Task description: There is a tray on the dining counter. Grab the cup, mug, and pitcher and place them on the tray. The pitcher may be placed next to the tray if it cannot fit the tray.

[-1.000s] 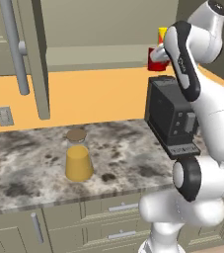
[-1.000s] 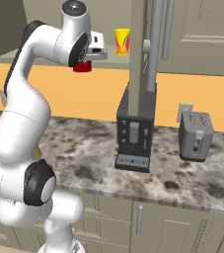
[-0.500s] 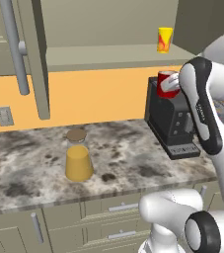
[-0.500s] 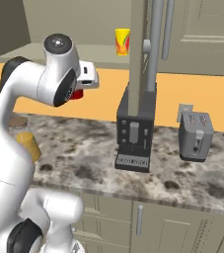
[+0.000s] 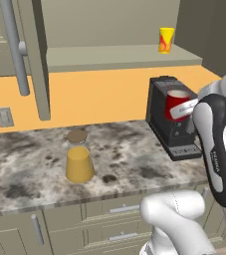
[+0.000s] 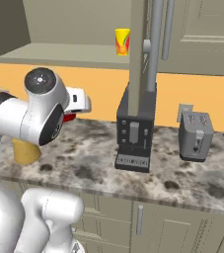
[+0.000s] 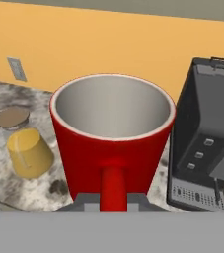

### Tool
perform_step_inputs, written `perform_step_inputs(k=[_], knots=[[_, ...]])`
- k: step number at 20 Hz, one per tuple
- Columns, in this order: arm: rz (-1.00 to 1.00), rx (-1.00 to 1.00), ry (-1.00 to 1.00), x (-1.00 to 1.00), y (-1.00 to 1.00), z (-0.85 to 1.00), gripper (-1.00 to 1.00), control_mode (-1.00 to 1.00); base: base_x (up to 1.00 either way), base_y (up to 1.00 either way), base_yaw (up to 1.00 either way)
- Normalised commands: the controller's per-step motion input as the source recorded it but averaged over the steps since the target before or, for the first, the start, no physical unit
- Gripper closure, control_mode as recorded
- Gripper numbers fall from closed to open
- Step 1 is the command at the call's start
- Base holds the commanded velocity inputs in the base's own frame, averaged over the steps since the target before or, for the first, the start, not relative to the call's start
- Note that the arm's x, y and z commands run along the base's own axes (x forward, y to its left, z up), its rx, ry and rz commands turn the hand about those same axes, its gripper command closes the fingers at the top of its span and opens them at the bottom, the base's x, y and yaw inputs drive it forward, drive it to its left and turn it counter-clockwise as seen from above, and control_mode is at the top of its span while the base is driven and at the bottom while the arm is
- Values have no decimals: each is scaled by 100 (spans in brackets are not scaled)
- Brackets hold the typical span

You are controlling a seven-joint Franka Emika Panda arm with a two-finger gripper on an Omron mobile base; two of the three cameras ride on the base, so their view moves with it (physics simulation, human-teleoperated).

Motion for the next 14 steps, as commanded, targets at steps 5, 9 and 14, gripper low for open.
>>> perform_step_inputs(k=[5, 9, 14], knots=[[0, 0, 0, -46, 0, -6, 100, -100, 0, 0, 0], [0, 0, 0, -12, 0, -1, 100, 100, -60, -4, -2], [0, 0, 0, 0, 0, 0, 100, 100, -100, -36, -37]])
